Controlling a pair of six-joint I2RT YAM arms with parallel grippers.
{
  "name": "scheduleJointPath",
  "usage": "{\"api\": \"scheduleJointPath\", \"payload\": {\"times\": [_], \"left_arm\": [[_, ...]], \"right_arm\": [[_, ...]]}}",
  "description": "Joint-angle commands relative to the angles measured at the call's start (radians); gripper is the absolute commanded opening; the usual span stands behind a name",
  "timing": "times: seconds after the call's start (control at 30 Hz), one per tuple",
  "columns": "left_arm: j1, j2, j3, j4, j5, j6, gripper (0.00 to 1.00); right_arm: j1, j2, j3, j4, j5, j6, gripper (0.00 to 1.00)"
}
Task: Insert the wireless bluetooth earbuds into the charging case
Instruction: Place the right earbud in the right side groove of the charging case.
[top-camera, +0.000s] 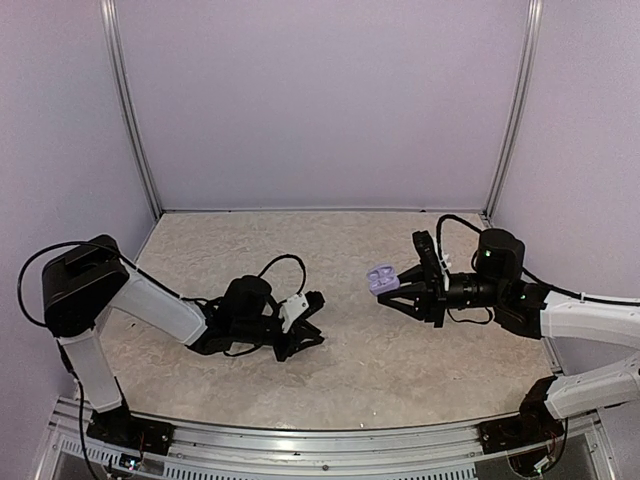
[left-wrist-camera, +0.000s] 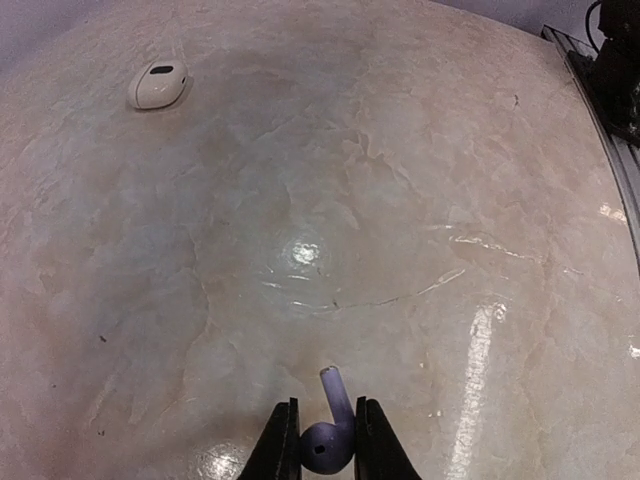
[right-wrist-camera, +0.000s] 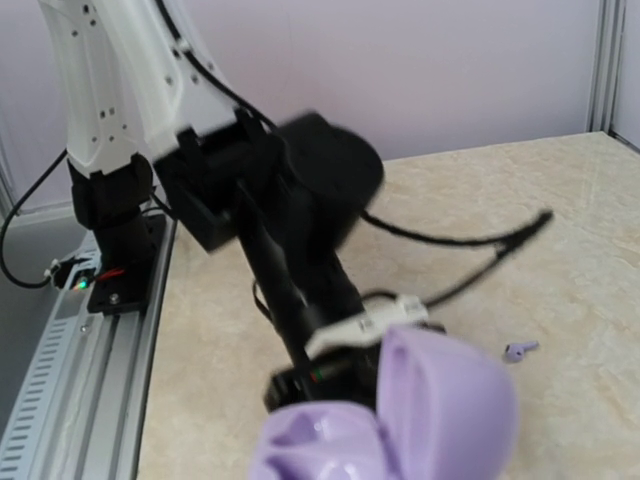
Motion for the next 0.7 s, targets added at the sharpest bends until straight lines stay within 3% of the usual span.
{"api": "scheduleJointPath", "payload": {"times": [0.0, 0.27, 0.43, 0.67], "left_arm": [[-0.03, -0.117, 0.0, -0.096, -0.011, -0.071, 0.14], [-0.063, -0.337, 0.077, -0.433, -0.009, -0.144, 0.14], [-0.06, -0.457, 0.119, -0.531, 0.055, -0.252, 0.13], [-0.063, -0.497, 0.236, -0.667, 0.11, -0.361, 0.14]], "right_arm": [[-0.01, -0.009, -0.015, -0.017, 0.001, -0.028, 0.12], [0.016, 0.01, -0.038, -0.008, 0.079, -0.115, 0.12], [0.069, 0.023, -0.069, 0.073, 0.174, -0.19, 0.08], [0.106, 0.077, -0.099, 0.206, 0.225, -0.306, 0.06]]}}
